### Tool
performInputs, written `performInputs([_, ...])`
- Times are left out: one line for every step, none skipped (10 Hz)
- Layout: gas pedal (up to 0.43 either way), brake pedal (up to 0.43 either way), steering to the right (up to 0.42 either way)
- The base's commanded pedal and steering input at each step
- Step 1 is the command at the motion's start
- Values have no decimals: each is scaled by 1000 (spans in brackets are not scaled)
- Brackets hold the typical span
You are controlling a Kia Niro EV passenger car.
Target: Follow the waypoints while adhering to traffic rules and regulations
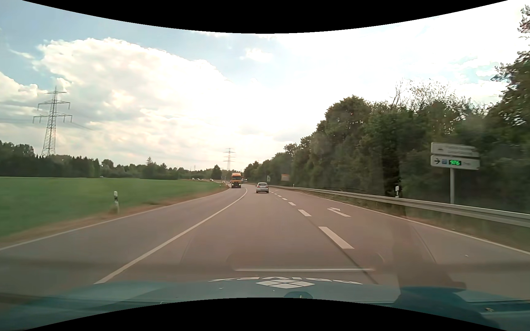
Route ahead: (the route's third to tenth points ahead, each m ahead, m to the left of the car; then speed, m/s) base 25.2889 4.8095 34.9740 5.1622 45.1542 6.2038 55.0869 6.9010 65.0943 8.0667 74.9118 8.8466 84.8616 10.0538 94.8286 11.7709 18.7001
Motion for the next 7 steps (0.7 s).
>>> performInputs([177,0,-8])
performInputs([177,0,-8])
performInputs([177,0,-8])
performInputs([177,0,-8])
performInputs([177,0,-8])
performInputs([177,0,-9])
performInputs([177,0,-10])
